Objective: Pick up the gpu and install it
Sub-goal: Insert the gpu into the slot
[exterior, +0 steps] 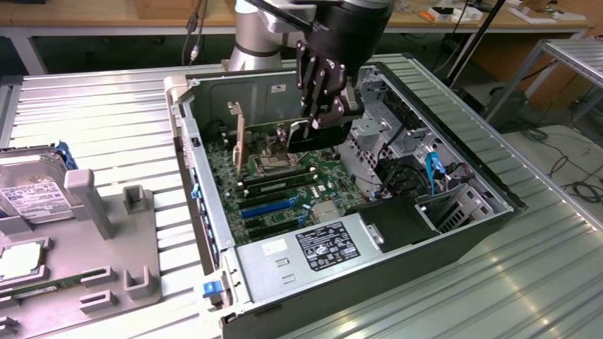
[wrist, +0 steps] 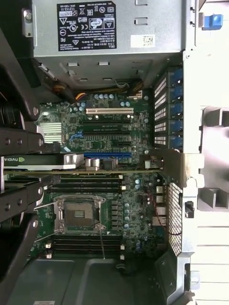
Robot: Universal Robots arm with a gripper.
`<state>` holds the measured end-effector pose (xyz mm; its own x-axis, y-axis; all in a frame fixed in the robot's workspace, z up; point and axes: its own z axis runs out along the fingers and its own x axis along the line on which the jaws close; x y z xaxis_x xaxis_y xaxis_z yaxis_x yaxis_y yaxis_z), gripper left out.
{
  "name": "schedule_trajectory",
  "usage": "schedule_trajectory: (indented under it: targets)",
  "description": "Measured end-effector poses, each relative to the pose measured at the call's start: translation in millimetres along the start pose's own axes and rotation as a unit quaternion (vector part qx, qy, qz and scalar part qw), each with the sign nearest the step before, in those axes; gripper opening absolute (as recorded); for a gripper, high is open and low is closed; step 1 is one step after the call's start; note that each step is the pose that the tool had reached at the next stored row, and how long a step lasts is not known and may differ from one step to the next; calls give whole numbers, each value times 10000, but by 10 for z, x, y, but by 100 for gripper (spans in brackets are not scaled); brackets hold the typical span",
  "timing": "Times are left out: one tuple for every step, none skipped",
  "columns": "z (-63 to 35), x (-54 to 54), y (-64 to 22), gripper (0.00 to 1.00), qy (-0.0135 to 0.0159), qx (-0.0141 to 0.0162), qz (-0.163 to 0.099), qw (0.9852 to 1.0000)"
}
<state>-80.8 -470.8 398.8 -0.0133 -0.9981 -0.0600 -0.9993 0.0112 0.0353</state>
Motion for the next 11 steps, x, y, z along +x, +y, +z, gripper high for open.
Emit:
schedule_trajectory:
  targets:
    - [9, 1, 0, 27, -1, 2, 22, 10000]
    - [18, 1, -1, 27, -3, 4, 68, 10000]
    - [33, 2, -1, 27, -7, 12, 187, 9998]
    - [43, 2, -2, 27, -10, 17, 291, 9996]
    - [50, 2, -2, 27, -11, 19, 324, 9995]
    - [51, 3, -2, 27, -11, 19, 324, 9995]
    - [51, 3, -2, 27, -11, 19, 324, 9995]
    - [53, 2, -2, 27, -12, 20, 325, 9995]
    - [53, 2, -2, 27, -12, 20, 324, 9995]
    - [71, 4, -2, 27, -13, 20, 324, 9995]
    - [86, 5, -3, 27, -12, 20, 324, 9995]
